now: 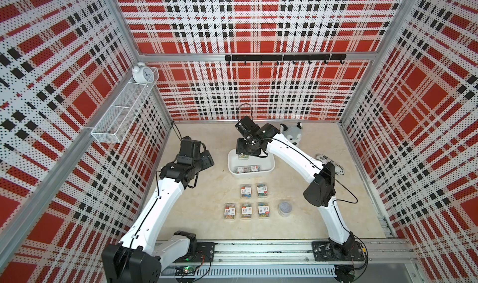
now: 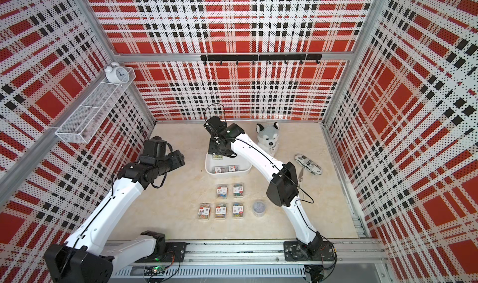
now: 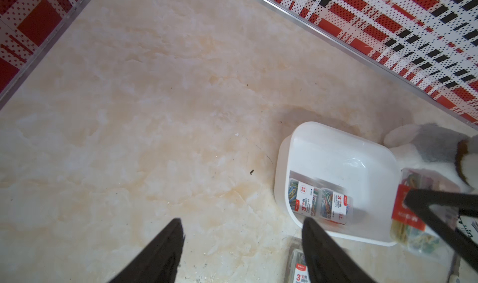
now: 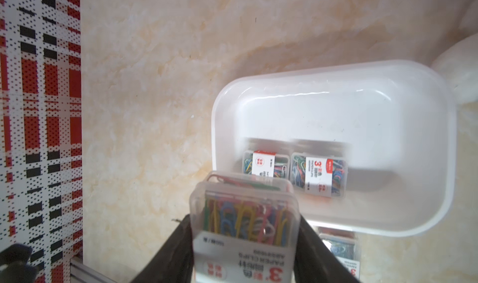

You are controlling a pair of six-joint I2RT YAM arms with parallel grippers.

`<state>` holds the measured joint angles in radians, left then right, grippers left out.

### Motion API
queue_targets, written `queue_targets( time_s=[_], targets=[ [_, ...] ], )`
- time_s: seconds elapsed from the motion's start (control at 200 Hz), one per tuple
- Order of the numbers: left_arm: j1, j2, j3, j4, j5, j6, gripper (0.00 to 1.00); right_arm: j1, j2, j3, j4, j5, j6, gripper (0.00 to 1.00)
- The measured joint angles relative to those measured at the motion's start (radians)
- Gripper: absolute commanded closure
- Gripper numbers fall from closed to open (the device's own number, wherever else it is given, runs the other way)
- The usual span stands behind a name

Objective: Take the paper clips out of the storage box
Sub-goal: Place the boxed paper clips at the center of the board.

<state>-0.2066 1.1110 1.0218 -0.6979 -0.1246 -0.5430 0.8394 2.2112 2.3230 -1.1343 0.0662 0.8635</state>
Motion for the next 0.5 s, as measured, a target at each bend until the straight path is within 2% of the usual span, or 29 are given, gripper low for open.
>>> queue_targets(
  time_s=[0.22,0.501],
  targets=[
    [0.005,-0.05,-0.061,0.024,0.004,-0.021,0.25,0.069,-0.091,-0.147,-0.012,0.007,0.035,0.41],
    [0.027,-0.156,-0.154,0.045,-0.011,-0.029,0.25,0.132,-0.147,-0.222,-0.023,0.006,0.048,0.4]
  ],
)
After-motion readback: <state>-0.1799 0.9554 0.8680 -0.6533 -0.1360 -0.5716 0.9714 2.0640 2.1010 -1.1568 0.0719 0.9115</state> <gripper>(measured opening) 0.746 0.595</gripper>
